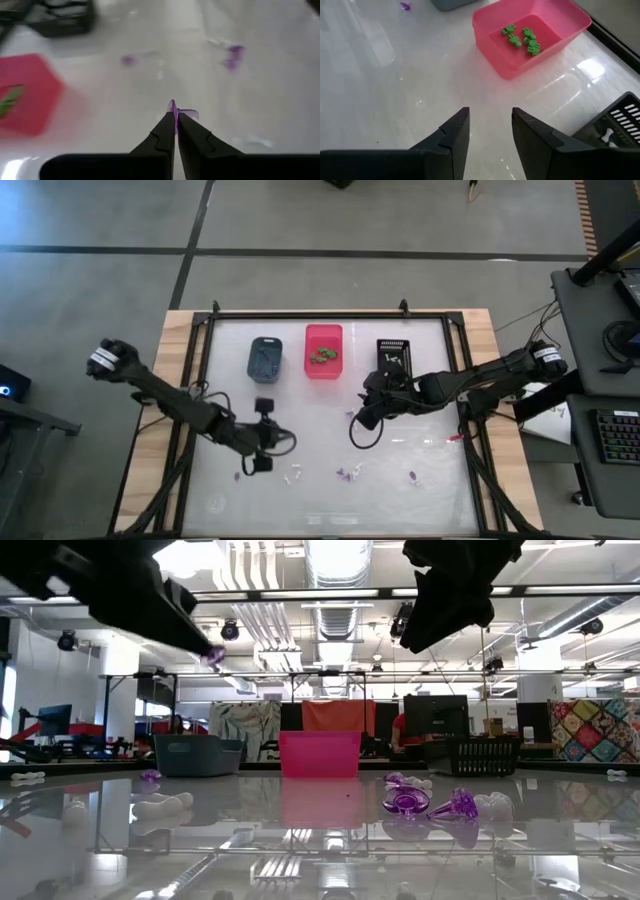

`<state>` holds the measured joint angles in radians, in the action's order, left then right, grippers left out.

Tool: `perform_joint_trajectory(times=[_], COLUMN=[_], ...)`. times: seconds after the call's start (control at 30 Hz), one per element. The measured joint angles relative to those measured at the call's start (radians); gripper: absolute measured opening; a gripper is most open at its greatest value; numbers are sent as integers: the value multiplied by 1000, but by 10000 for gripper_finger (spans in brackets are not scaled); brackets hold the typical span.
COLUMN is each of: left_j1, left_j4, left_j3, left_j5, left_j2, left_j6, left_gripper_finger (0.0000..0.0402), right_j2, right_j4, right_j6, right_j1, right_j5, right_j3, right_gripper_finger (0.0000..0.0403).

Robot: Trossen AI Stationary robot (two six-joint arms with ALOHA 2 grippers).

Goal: Sort Halloween decoration
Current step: Put the purple witch hat toy into the blue bin

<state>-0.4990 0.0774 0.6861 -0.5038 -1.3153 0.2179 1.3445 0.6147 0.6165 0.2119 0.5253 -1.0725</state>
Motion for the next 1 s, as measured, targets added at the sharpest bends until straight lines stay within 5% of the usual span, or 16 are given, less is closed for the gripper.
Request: perform_joint_trajectory(times=[0.37, 0.73, 1.0], left_j1=[241, 709, 828], left_j4=[352, 477, 472], left_j3=[0, -2, -2], left_j5=[-222, 48, 68], left_j2=[272, 241, 129], left_j6=[36, -77, -128], left_gripper_finger=[0, 0, 0], right_j2=[0, 0, 0], right_j4=[-23, -81, -135], right_j6=[1, -55, -138], right_j1=[0, -15, -22], right_j5=[3, 107, 103], right_j3=[20, 48, 48], right_gripper_finger=[137, 137, 137])
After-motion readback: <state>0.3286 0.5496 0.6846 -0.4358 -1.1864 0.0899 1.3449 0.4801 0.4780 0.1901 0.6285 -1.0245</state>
